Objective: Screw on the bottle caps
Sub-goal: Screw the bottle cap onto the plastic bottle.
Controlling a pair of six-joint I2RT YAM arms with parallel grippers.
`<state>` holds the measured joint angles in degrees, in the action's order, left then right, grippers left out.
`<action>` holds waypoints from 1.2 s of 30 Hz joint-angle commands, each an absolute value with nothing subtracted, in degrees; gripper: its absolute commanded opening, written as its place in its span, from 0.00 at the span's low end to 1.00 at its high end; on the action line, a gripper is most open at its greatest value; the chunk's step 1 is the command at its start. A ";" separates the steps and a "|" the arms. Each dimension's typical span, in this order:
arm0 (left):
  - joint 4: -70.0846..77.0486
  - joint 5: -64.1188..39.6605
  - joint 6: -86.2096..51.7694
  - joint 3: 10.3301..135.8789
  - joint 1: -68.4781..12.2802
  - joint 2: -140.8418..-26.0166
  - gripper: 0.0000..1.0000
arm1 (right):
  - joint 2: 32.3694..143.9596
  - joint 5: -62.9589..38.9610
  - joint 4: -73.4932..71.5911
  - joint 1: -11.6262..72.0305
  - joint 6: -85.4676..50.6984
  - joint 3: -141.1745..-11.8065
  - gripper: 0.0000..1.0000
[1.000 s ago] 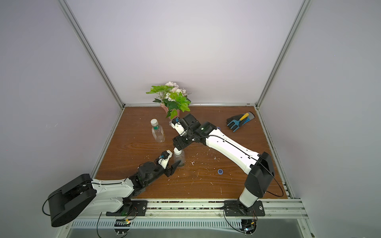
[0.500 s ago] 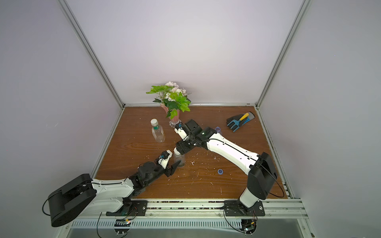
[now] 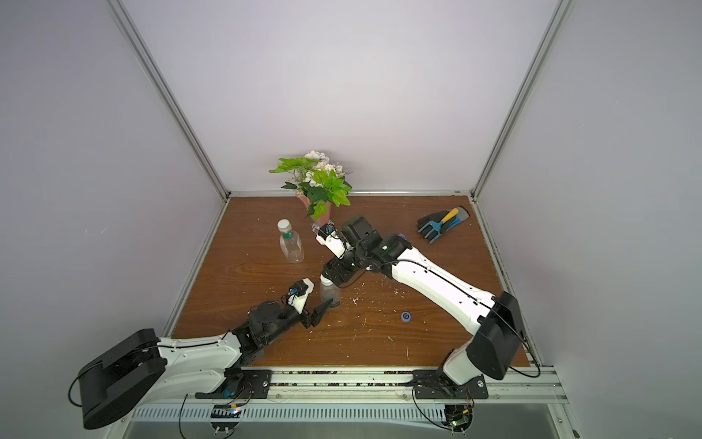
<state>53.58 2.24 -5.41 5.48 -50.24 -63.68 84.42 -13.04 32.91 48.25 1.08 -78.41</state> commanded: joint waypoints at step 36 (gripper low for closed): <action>50.54 -1.70 -2.34 0.84 -49.74 -57.09 0.90 | 94.26 -23.33 38.25 48.56 49.53 -86.14 0.62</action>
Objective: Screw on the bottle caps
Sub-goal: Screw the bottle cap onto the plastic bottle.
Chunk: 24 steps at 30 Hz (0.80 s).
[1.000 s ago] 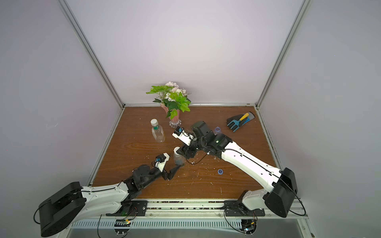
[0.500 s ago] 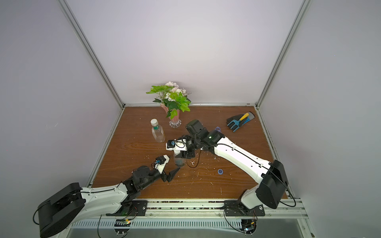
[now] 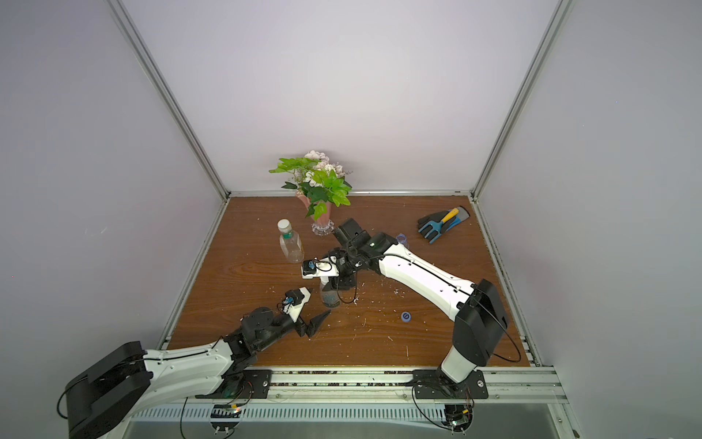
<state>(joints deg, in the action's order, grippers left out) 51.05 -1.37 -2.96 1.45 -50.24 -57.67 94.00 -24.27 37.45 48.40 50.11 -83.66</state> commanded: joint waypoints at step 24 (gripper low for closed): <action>50.47 -1.42 -2.11 1.01 -49.74 -57.58 0.91 | 97.94 -22.76 41.40 47.33 48.38 -88.46 0.57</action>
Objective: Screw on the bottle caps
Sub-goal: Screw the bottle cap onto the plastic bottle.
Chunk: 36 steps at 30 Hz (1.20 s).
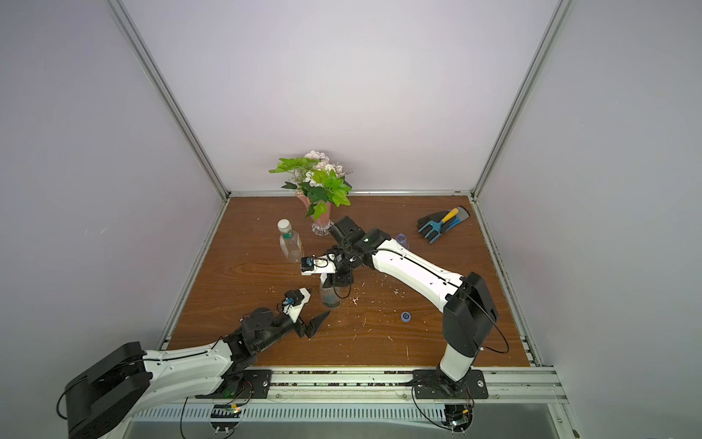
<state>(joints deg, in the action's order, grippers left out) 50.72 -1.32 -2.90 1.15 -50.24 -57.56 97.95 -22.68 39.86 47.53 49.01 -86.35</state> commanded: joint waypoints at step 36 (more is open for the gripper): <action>61.42 -2.14 1.96 1.40 -48.08 -61.78 0.98 | 92.84 -18.54 37.41 47.33 53.42 -76.84 0.11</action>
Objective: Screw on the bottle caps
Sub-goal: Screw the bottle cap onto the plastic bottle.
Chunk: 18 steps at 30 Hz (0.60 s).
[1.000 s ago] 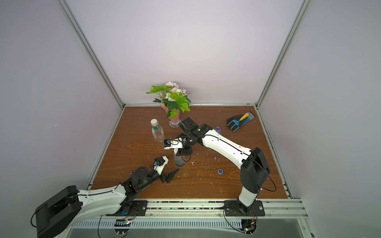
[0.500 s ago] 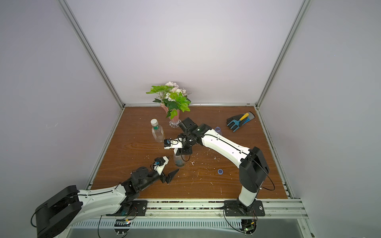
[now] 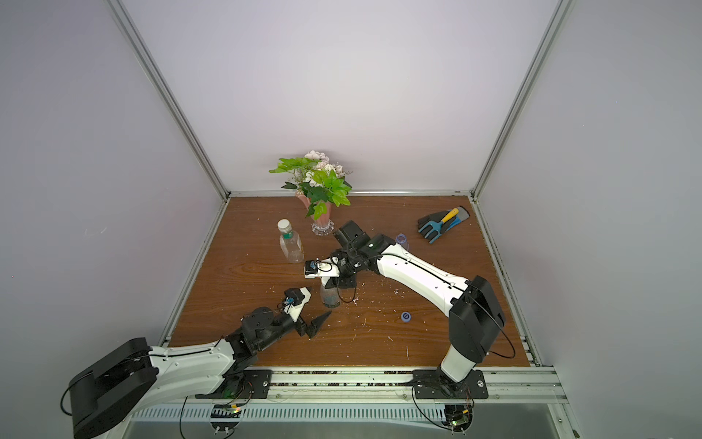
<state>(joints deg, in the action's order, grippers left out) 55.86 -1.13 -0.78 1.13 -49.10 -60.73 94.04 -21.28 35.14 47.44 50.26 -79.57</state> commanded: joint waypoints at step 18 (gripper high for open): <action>72.25 -19.96 14.07 8.16 -41.95 -80.03 0.98 | 85.06 -18.94 31.48 47.29 61.98 -65.95 0.07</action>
<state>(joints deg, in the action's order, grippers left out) 69.84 -16.01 11.29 6.31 -42.96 -78.43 84.79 -21.28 28.97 47.51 59.20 -68.25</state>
